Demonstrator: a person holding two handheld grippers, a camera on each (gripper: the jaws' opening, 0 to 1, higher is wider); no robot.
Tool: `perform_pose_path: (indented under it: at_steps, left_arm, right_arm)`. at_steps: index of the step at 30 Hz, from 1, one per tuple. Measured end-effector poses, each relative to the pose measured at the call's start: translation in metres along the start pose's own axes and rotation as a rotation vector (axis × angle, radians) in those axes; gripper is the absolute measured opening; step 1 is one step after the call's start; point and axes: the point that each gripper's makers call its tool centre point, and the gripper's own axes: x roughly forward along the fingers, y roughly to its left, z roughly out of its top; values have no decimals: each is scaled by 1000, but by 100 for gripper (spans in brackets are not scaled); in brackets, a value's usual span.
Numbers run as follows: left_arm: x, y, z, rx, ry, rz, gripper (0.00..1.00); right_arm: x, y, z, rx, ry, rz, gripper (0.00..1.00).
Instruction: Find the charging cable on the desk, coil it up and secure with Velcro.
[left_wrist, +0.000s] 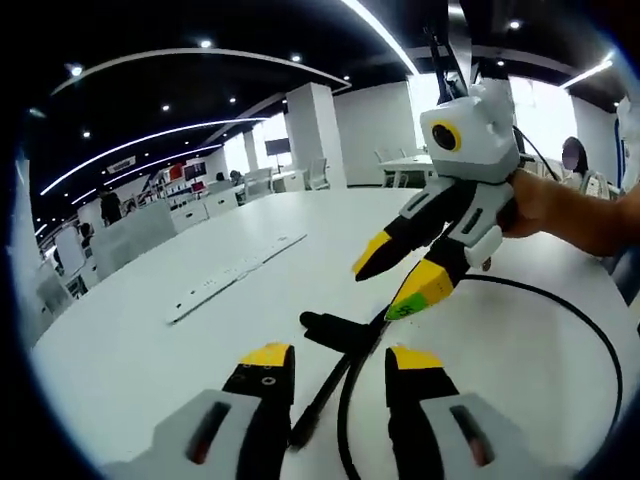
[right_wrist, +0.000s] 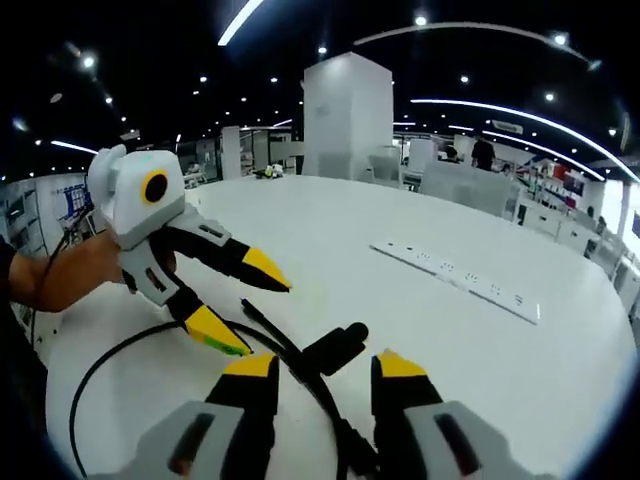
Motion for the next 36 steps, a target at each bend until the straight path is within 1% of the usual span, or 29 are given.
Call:
perform_pose_path:
  at_steps: [1, 3, 4, 6, 7, 8, 9, 10, 11, 12, 14, 15, 17, 18, 19, 23, 25, 27, 30, 32, 33, 34, 35, 36]
  left_arm:
    - [-1, 1, -1, -11, 5, 3, 44]
    - [-4, 2, -3, -44, 10, 14, 43]
    - [-4, 0, 0, -58, 1, 15, 43]
    - [-12, -8, 10, -116, -57, 8, 43]
    - [-15, -10, 14, -128, -74, 5, 42]
    - [-20, -14, 20, -136, -109, -6, 41]
    - [-28, -19, 27, -135, -152, -19, 41]
    - [-33, -21, 28, -135, -159, -12, 41]
    - [-37, -23, 28, -133, -157, -9, 41]
    - [-40, -25, 29, -132, -158, -7, 41]
    - [-48, -34, 30, -131, -156, -8, 43]
    - [-53, -38, 30, -135, -154, -8, 44]
    - [-63, -45, 28, -129, -151, -5, 46]
    - [-69, -47, 28, -117, -153, 7, 46]
    - [-78, -51, 28, -95, -167, 27, 45]
    - [-95, -58, 23, -81, -177, 47, 45]
    - [-102, -63, 20, -80, -171, 45, 47]
    - [-112, -64, 20, -111, -189, 52, 47]
    - [-125, -67, 20, -165, -228, 87, 47]
    - [-131, -74, 18, -176, -236, 97, 46]
    - [-133, -74, 16, -184, -242, 110, 46]
    - [-136, -75, 16, -206, -253, 128, 48]
    - [-138, -77, 16, -217, -264, 133, 51]
    - [-140, -80, 13, -227, -264, 129, 55]
  right_arm:
    - [-2, 0, -1, 4, -4, -2, 42]
    - [-6, 3, -2, 10, -10, -1, 41]
    - [-6, 3, -2, 11, -11, -1, 41]
    - [-11, 8, -2, 8, -15, 2, 42]
    - [-13, 10, -2, 5, -16, 2, 42]
    - [-16, 12, -3, 8, -16, 5, 44]
    - [-19, 16, -5, 13, -11, 10, 47]
    - [-23, 18, -8, 31, 3, 14, 50]
    - [-24, 17, -10, 31, 5, 11, 52]
    - [-32, 24, -13, 21, 11, 1, 51]
    - [-45, 33, -17, 1, 5, -13, 51]
    - [-50, 37, -19, 2, 2, -16, 51]
    - [-54, 35, -19, 10, -8, -16, 51]
    - [-57, 36, -20, 24, -14, -13, 51]
    - [-61, 43, -24, 58, -15, -4, 51]
    - [-67, 48, -33, 97, -26, 9, 50]
    - [-72, 53, -36, 91, -31, 5, 49]
    - [-79, 53, -38, 94, -44, -21, 48]
    - [-89, 58, -40, 100, -65, -35, 46]
    - [-96, 65, -42, 97, -77, -45, 46]
    - [-99, 67, -44, 90, -80, -52, 46]
    - [-102, 71, -46, 80, -83, -56, 46]
    - [-104, 73, -47, 74, -86, -59, 47]
    - [-109, 77, -49, 66, -90, -60, 47]
